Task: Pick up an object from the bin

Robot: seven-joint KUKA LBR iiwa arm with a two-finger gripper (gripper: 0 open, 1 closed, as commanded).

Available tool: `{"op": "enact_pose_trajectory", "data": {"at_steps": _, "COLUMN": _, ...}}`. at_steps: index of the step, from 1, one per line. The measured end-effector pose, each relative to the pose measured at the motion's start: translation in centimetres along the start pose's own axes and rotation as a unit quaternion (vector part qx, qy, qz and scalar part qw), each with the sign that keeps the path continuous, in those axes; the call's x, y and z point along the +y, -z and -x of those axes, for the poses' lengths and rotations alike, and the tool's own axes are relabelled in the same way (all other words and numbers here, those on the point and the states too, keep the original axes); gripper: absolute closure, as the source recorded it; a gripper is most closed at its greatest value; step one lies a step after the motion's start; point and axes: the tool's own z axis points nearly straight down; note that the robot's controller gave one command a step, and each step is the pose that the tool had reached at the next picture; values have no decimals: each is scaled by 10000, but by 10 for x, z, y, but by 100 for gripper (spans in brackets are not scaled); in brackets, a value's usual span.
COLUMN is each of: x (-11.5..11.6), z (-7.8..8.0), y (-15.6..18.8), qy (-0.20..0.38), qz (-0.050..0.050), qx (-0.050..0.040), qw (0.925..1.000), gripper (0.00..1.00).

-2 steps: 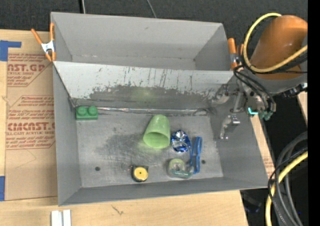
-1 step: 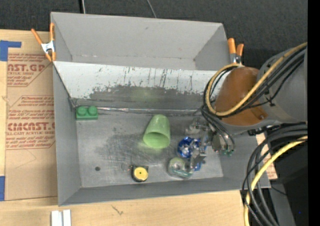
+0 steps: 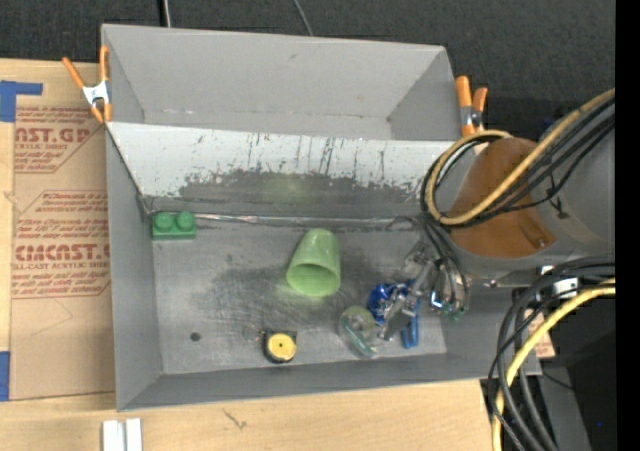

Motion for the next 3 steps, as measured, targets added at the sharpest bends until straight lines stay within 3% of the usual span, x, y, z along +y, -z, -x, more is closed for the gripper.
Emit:
{"op": "enact_pose_trajectory", "data": {"at_steps": 1, "x": 7, "z": -8, "y": -2, "qy": -1359, "qz": -1, "qx": 13, "qw": 9907, "gripper": 0}}
{"op": "enact_pose_trajectory", "data": {"at_steps": 2, "x": 7, "z": -8, "y": -29, "qy": -2674, "qz": 41, "qx": 33, "qw": 9636, "gripper": 0}}
{"op": "enact_pose_trajectory", "data": {"at_steps": 3, "x": 19, "z": 52, "y": -32, "qy": -1885, "qz": 6, "qx": 24, "qw": 9821, "gripper": 0}}
